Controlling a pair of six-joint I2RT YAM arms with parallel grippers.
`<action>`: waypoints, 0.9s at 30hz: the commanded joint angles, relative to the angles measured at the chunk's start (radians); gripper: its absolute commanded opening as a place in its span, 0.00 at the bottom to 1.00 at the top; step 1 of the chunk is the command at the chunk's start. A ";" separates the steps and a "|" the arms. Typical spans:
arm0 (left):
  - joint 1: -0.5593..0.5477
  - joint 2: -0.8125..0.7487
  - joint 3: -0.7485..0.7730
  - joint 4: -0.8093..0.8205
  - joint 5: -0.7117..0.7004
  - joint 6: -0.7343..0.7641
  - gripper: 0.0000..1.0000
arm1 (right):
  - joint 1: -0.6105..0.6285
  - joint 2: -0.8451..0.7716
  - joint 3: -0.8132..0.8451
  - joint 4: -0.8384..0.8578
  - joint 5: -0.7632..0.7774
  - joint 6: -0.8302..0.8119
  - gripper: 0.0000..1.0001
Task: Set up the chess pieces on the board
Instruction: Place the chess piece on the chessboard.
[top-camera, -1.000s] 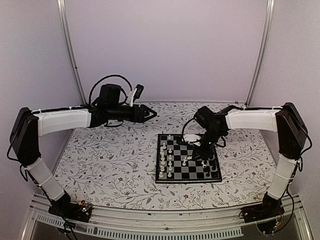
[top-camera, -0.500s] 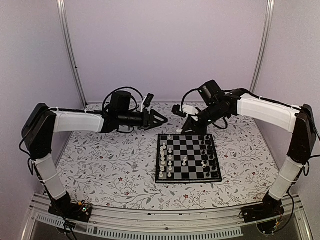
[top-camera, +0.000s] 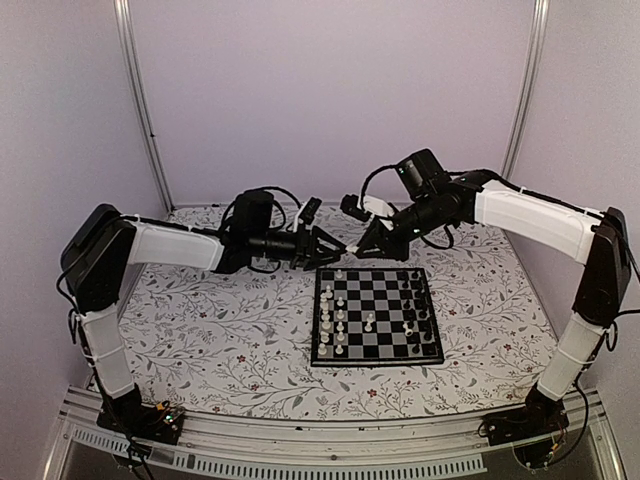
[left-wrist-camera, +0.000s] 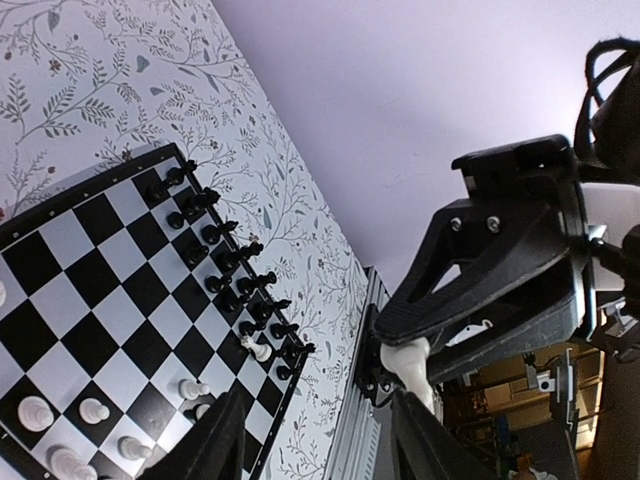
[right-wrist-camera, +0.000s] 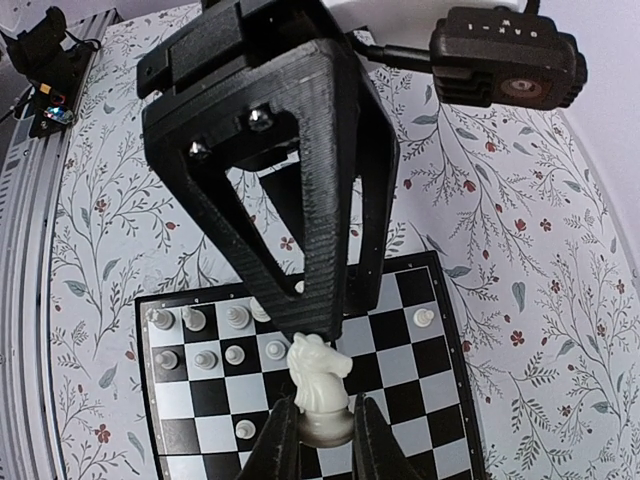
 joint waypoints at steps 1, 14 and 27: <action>-0.015 0.013 0.018 0.099 0.040 -0.052 0.51 | -0.004 0.023 0.022 0.003 -0.014 0.012 0.08; -0.010 0.004 -0.025 0.222 0.003 -0.146 0.54 | -0.004 0.035 0.033 -0.022 -0.058 0.000 0.09; -0.023 0.014 -0.032 0.259 0.041 -0.183 0.48 | -0.004 0.065 0.054 -0.018 -0.026 0.011 0.09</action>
